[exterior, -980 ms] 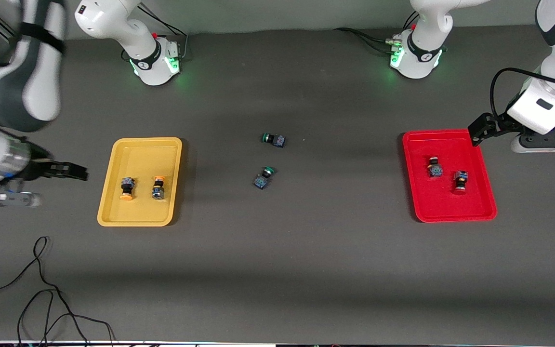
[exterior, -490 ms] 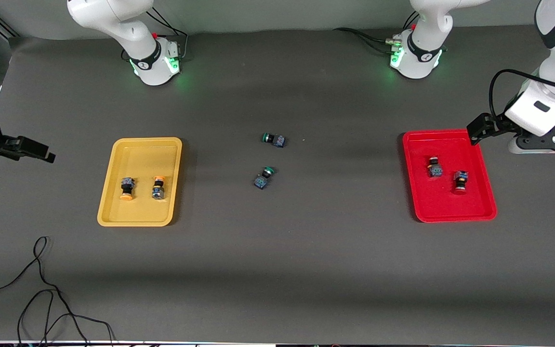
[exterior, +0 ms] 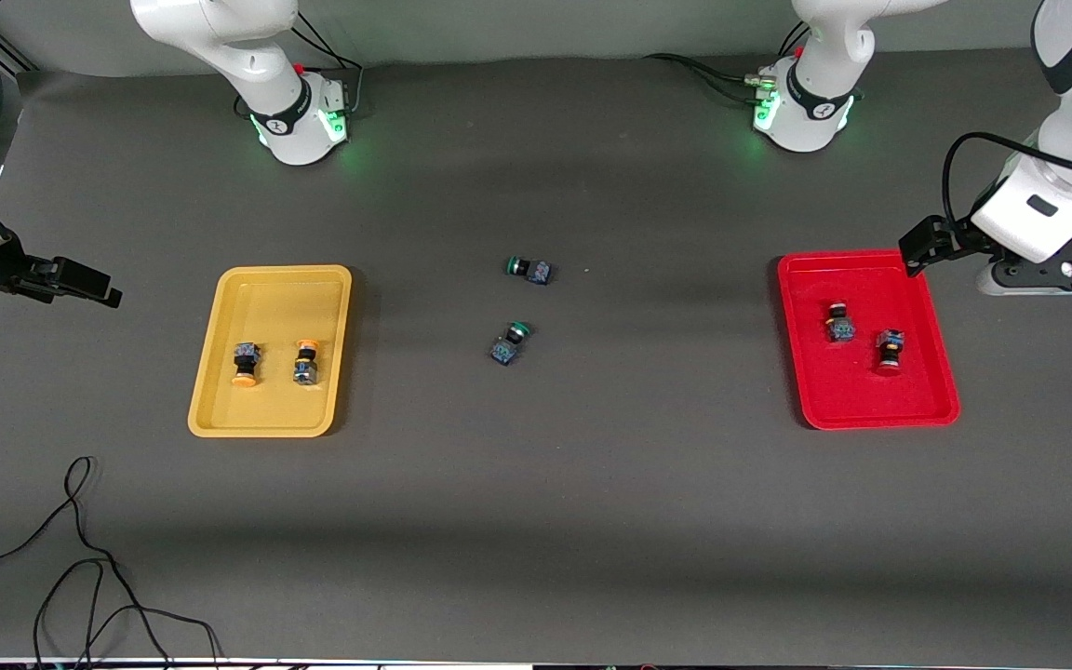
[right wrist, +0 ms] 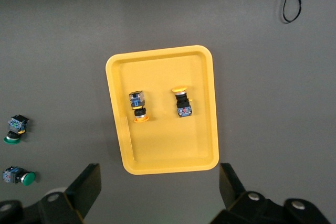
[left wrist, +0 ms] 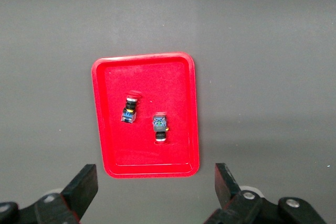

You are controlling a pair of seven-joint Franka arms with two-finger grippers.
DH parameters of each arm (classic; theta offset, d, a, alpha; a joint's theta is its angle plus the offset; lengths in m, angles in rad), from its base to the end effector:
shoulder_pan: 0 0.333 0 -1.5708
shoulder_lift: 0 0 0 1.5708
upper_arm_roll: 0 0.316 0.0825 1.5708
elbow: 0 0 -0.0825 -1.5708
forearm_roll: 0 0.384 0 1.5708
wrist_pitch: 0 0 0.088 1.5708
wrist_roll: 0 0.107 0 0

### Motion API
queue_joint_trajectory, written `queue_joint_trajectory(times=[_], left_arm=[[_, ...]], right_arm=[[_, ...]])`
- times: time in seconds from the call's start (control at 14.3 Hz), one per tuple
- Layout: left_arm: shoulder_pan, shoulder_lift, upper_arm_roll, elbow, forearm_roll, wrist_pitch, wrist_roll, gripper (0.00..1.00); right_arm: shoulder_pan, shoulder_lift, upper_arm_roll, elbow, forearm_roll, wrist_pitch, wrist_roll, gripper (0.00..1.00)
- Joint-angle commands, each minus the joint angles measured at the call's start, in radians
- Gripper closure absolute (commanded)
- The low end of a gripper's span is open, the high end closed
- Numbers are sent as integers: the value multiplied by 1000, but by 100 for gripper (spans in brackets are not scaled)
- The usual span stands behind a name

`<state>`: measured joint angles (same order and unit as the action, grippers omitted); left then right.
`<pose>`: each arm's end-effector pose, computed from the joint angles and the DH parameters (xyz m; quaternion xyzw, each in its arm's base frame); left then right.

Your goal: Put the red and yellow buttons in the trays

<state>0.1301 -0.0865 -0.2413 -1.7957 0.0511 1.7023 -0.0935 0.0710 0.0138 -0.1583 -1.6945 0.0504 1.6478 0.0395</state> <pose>0.5312 -0.0590 0.5749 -0.9993 0.0118 0.0011 0.0359 0.5582 -0.0433 0.5650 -0.9971 0.0660 0.0296 0.0247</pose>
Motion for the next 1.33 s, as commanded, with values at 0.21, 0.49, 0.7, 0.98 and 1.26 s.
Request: queue_joint_trajectory(times=[0.21,0.49,0.7,0.98,1.26], left_arm=[[-6,8,2,32,-10,-33,18,1],[-6,8,2,32,-10,-32,18,1],[-6,22,2,45,-10,-32,23,1],[-6,30,2,45,-10,-33,24,1],[-7,31,2,47,-8,-43,24,1]], right_arm=[[-26,-15,32,6,-32,-10,16,0],[-88,-20,98,4,-32,-25,13,0],[-83,-26,97,1,-61,-37,8,0],[-83,-29,98,3,-83,-37,-6,0],[-83,-29,97,3,-83,-37,-6,0]])
